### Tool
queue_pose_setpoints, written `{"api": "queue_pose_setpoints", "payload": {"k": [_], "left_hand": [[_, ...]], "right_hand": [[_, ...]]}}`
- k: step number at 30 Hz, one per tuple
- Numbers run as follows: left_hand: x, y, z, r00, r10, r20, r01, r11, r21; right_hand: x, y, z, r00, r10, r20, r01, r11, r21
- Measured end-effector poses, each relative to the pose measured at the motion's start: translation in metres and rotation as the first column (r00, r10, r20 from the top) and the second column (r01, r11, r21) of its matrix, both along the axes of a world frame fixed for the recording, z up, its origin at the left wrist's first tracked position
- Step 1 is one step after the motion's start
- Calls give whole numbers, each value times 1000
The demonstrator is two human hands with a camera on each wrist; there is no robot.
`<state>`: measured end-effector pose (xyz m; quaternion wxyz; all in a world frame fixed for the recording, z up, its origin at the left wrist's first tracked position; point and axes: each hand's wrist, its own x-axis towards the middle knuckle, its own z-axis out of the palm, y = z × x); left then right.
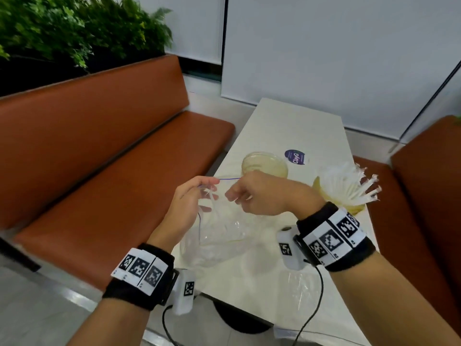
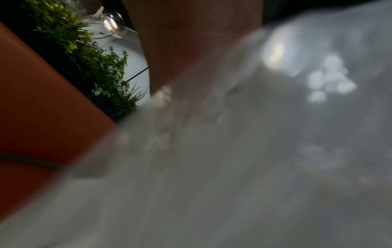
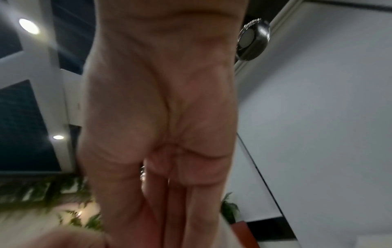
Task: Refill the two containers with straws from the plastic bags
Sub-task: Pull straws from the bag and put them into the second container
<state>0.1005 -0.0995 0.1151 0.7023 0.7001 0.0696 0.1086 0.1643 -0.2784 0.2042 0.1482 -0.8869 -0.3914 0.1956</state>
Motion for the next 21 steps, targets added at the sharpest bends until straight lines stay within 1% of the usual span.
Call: {"api": "queue_pose_setpoints", "payload": {"k": [1,2,4,6,9,13,15,17,18,21], "left_hand": [[-1,2,0,1000,7,-2,-7,1000,6],[-1,5,0,1000,20,-5,-20,1000,10],[-2,10,-1,999,47,-5,-47,999,-2],[-3,13,-2,998,59,3,-59,998,-18],[-4,15,-4,998,68,2,-68,997,-27],[-6,17,-4,998,62,-23,-63,997,-47],[-8,17,-2,997,64,-38,-66,996,-63],[-9,15,1,997,58,-45,-63,992,-111],[-9,14,1,997,57,-46,-62,990,-125],[-9,14,0,996,80,-37,-83,990,-111]], "right_hand": [[-1,6,-5,998,61,17,-58,991,-120],[-2,11,-10,995,101,18,-96,980,-173],[-5,22,-19,991,131,-29,-134,964,-228],[-4,29,-31,985,130,-110,-153,961,-229],[-3,35,-47,977,125,-172,-152,977,-151],[-9,36,-58,978,109,-176,-104,994,36],[-13,37,-61,976,140,-167,-130,989,65],[-18,38,-64,973,161,-164,-144,984,107],[-19,39,-66,971,162,-173,-135,978,160],[-21,42,-70,967,96,-237,-34,967,251]]}}
